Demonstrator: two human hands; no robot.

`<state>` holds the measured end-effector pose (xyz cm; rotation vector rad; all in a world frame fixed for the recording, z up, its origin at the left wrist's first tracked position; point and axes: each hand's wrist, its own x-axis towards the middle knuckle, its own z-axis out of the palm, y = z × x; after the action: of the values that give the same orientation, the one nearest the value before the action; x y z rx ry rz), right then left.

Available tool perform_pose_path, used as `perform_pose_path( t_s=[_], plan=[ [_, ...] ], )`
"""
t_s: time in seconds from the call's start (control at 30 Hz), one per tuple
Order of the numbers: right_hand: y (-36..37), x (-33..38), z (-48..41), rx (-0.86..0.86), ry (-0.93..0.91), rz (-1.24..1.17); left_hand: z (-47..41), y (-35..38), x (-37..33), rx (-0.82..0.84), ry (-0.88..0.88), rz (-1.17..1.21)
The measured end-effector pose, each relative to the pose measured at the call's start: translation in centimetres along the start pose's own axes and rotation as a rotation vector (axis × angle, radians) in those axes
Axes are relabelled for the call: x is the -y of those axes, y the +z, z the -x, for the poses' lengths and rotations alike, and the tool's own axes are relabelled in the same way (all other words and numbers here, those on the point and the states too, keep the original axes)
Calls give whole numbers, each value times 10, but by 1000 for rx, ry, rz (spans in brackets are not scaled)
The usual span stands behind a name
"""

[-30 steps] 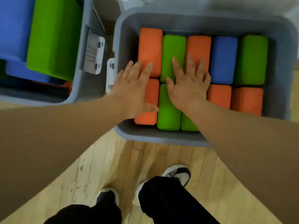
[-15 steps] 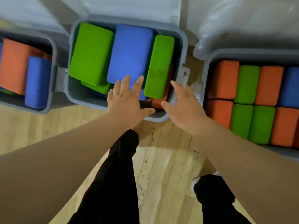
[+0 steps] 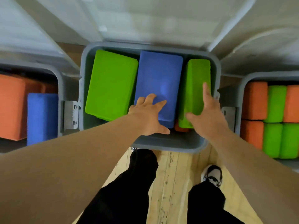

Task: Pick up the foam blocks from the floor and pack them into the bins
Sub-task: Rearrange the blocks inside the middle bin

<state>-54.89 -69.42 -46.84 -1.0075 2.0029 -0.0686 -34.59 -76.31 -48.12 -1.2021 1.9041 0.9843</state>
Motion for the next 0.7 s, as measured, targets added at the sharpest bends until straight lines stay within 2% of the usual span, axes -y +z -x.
perform_pose_path(
  t_s=[0.07, 0.17, 0.27, 0.33, 0.43, 0.53, 0.6, 0.67, 0.7],
  plan=[
    [-30, 7, 19, -66, -24, -60, 7, -13, -2, 10, 2, 210],
    [-65, 13, 43, -146, -82, -197, 25, -29, -13, -41, 2, 690],
    [-81, 19, 51, -69, -100, -456, 50, -46, -27, -74, 1, 1068],
    [-85, 28, 48, 77, -107, -593, 64, -51, -31, -119, 1, 1206],
    [-71, 55, 31, 342, -107, -538, 80, -44, -26, -246, -94, 1189],
    [-45, 78, 5, 442, -165, -348, 94, -35, -5, -415, -285, 983],
    [-21, 92, -11, 507, -191, -275, 98, -31, 18, -463, -387, 886],
    [3, 104, -19, 444, -249, -109, 96, -27, 38, -465, -491, 719],
    [13, 105, -25, 327, -263, -29, 89, -28, 45, -439, -526, 605]
  ],
)
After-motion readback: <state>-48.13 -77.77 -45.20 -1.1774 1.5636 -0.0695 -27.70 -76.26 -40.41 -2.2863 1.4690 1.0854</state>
